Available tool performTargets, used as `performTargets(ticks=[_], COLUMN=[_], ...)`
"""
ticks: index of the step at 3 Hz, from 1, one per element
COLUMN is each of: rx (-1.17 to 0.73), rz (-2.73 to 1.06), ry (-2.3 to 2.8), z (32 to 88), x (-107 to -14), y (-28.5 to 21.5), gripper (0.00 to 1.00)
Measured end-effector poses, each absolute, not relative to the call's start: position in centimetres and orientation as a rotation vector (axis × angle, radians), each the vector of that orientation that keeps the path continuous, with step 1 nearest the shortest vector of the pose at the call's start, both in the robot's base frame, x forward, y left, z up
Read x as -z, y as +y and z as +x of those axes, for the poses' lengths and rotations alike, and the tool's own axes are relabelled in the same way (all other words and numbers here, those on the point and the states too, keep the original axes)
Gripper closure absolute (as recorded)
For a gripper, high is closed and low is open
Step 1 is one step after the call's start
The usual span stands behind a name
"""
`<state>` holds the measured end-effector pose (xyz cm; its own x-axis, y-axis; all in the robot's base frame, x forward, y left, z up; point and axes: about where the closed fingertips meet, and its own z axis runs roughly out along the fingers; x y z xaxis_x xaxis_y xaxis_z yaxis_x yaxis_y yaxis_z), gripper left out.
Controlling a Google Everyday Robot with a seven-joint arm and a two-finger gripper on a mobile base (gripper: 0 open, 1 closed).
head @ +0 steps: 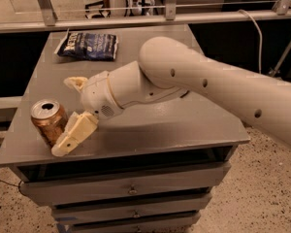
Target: Knock orange can over
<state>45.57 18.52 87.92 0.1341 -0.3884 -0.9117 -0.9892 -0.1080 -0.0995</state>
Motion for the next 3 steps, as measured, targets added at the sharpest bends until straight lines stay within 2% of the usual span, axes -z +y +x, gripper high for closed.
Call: performTargets(ticks=[1,3], rx=[-1.037,-1.066], rz=[-1.587,-1.529], ry=[1.342,1.36], z=[44.89,45.44], x=[-86.53,-86.07], y=[19.92,19.35], gripper=[0.18,0.64])
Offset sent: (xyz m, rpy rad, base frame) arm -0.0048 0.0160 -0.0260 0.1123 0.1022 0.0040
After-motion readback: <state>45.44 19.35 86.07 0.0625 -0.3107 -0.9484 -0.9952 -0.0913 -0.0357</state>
